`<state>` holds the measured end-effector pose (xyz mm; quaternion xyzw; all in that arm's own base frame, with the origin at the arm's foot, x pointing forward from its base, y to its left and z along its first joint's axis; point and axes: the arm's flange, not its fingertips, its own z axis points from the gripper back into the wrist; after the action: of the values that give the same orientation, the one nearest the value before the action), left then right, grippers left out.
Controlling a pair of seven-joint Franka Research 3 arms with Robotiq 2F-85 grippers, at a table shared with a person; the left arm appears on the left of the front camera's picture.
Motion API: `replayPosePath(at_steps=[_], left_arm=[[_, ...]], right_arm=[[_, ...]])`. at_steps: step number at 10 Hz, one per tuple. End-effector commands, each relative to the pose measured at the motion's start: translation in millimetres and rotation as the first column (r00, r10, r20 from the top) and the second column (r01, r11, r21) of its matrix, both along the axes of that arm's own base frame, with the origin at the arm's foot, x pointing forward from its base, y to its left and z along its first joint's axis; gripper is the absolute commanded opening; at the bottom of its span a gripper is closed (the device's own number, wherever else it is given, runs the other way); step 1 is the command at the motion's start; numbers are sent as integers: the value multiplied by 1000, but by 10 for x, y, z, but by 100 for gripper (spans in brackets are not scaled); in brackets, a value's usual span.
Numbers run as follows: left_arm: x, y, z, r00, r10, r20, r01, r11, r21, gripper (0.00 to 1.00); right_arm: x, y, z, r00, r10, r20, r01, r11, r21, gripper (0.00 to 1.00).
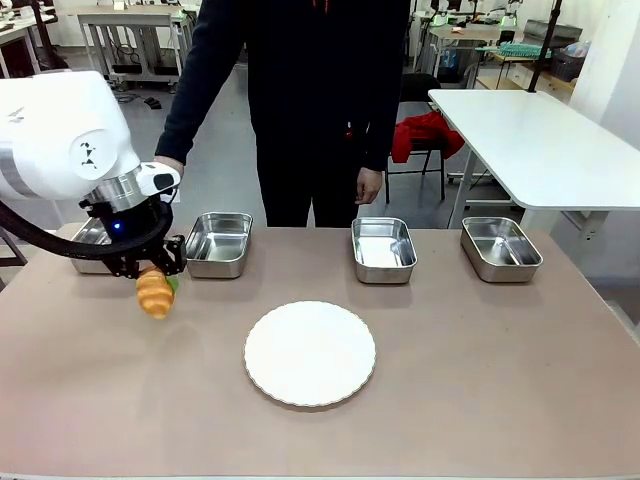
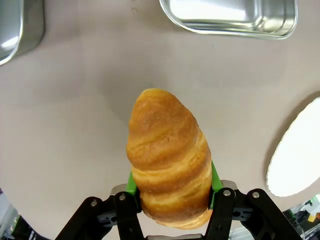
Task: Place the bread in the container.
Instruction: Place the Butter Roll into the Airtight Container indicated by the human.
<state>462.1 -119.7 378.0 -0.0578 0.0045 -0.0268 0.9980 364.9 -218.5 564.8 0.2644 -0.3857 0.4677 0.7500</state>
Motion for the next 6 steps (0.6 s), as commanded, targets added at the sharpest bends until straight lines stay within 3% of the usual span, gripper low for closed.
replayPosePath(at_steps=[1, 4, 5, 6], left_arm=[[-32, -256, 129, 999, 38, 17, -38, 999, 8, 56], [-21, -187, 71, 1000, 14, 10, -14, 1000, 0, 56], [151, 4, 182, 998, -12, 54, 13, 1000, -11, 56], [404, 219, 316, 994, -92, 53, 93, 996, -13, 56]], right_arm=[[-12, -3, 23, 1000, -2, 8, 2, 1000, -1, 100], [-12, -3, 23, 1000, -2, 8, 2, 1000, -1, 100], [-12, -3, 23, 1000, -2, 8, 2, 1000, -1, 100], [-12, -3, 23, 1000, -2, 8, 2, 1000, -1, 100]])
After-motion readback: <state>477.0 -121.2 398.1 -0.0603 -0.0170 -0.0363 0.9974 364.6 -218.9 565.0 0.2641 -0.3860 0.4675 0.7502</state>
